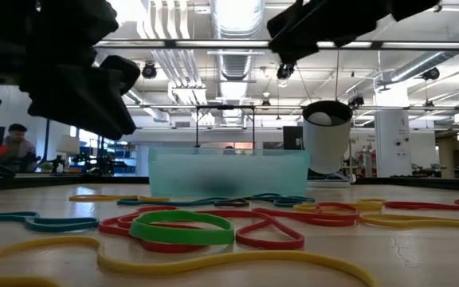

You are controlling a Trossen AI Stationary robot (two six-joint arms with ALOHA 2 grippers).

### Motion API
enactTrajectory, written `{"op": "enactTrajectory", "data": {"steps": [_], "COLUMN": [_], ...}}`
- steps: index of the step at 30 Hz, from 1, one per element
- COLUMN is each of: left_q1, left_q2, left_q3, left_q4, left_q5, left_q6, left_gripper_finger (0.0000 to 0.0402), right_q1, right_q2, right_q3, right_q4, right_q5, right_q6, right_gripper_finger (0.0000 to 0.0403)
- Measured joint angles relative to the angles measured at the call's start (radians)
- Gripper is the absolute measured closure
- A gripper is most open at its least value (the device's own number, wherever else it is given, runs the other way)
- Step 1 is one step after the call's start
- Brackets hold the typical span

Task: Pick and place rubber bands into bin
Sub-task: Put the yellow rubber band into the green bin

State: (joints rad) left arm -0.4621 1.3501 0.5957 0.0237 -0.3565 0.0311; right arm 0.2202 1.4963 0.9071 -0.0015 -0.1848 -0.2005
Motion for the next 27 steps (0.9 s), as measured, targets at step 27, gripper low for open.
{"op": "enactTrajectory", "data": {"steps": [27], "left_q1": [0.076], "left_q2": [0.214], "left_q3": [0.014], "left_q4": [0.126], "left_q5": [0.041], "left_q6": [0.055], "left_gripper_finger": [0.0311], "right_q1": [0.149], "right_q2": [-0.040], "right_q3": [-0.002], "right_q4": [-0.001], "right_q5": [0.057], "right_q6": [0.025], "right_gripper_finger": [0.0287]}}
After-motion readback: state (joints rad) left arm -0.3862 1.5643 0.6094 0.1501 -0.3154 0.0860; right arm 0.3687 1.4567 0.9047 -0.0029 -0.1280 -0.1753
